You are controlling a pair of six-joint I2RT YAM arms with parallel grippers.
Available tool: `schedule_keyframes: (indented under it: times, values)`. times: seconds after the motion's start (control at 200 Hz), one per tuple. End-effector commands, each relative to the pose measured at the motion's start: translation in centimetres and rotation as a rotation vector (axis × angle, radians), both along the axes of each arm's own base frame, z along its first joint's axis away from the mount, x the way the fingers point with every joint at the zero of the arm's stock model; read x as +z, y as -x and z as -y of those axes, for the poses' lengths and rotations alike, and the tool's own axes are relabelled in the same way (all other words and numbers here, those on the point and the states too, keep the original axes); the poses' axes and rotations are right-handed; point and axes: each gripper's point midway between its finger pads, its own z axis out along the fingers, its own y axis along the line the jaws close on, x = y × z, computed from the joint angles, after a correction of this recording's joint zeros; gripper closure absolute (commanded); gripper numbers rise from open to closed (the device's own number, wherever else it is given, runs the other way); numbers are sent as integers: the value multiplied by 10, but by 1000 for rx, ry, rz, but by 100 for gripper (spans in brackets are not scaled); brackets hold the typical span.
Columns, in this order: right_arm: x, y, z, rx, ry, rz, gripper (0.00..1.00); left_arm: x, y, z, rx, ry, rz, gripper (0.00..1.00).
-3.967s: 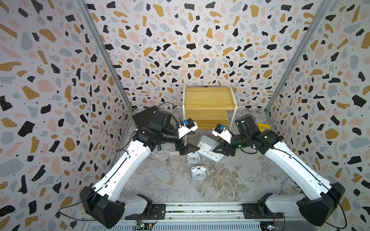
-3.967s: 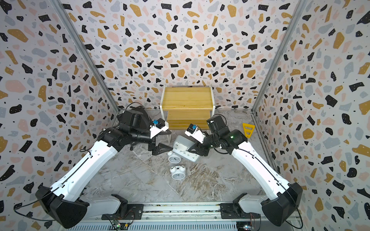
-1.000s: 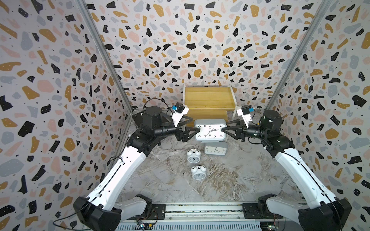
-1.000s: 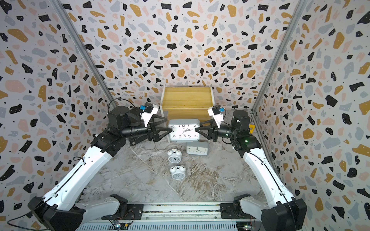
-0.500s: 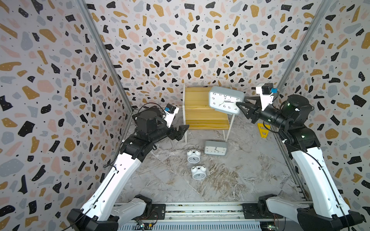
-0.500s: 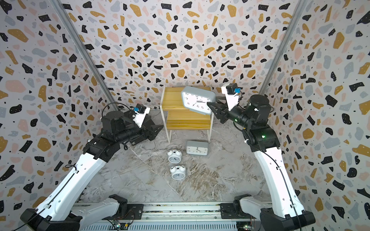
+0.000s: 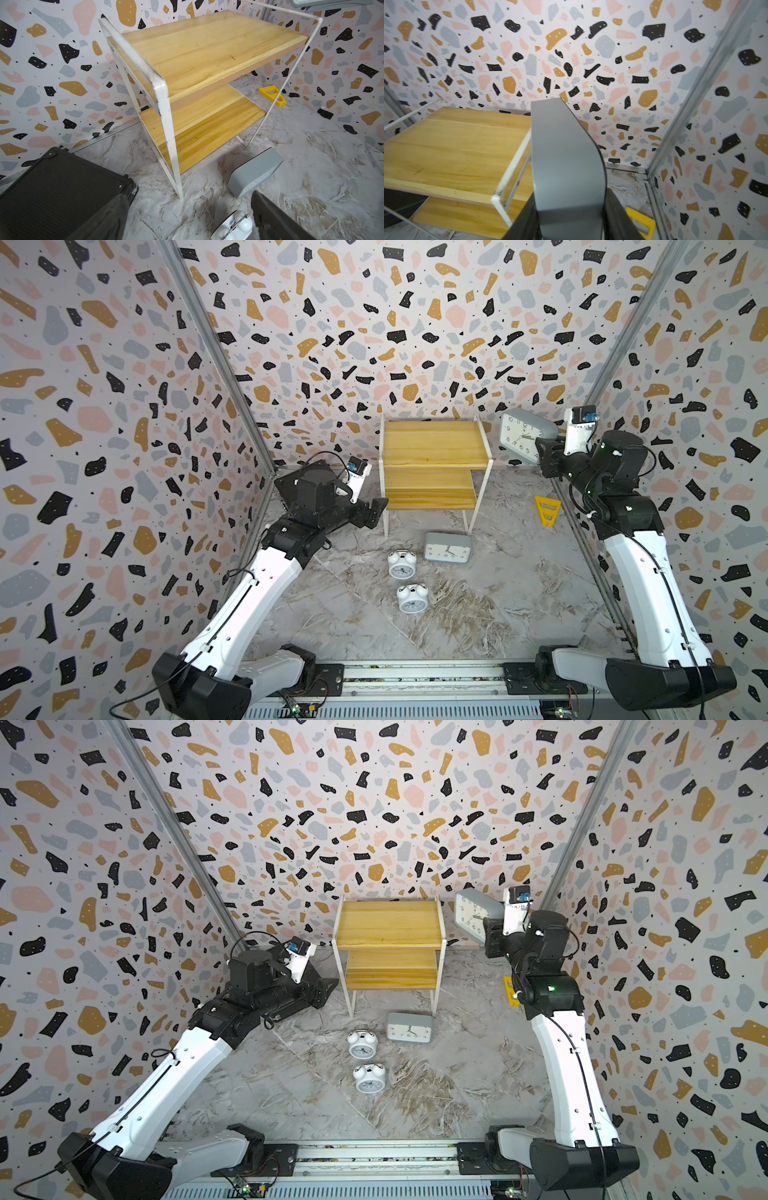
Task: Place the alarm clocks on the shelf by style
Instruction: Pick up the alarm from the center of the board, then place the alarm on the shelf.
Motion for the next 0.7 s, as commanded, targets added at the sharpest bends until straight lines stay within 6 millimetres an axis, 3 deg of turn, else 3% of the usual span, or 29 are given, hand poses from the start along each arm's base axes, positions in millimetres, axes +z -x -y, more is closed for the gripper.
schedule_keyframes:
  times: [0.0, 0.29, 0.696]
  values:
    - [19, 1, 15, -37, -53, 71, 85, 7, -10, 2, 11, 23, 42, 5]
    - [-29, -20, 11, 117, -101, -14, 84, -9, -34, 6, 18, 12, 6, 10]
    - [-70, -37, -4, 356, -111, -25, 85, -30, -63, 10, 15, 35, -40, 19]
